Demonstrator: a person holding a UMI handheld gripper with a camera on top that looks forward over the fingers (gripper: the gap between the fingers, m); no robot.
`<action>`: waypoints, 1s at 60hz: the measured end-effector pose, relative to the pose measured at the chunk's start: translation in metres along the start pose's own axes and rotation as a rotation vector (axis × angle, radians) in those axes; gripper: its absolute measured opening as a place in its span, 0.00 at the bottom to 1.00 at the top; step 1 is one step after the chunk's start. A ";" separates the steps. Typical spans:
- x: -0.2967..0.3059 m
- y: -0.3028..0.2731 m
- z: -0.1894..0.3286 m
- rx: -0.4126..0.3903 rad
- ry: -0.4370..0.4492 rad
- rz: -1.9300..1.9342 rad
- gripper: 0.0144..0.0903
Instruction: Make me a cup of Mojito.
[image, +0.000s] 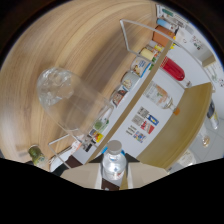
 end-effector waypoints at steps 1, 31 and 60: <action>0.000 0.000 0.000 0.002 -0.001 0.005 0.27; 0.063 0.045 -0.044 0.177 -0.081 1.345 0.27; -0.088 -0.017 -0.009 0.179 -0.502 2.079 0.26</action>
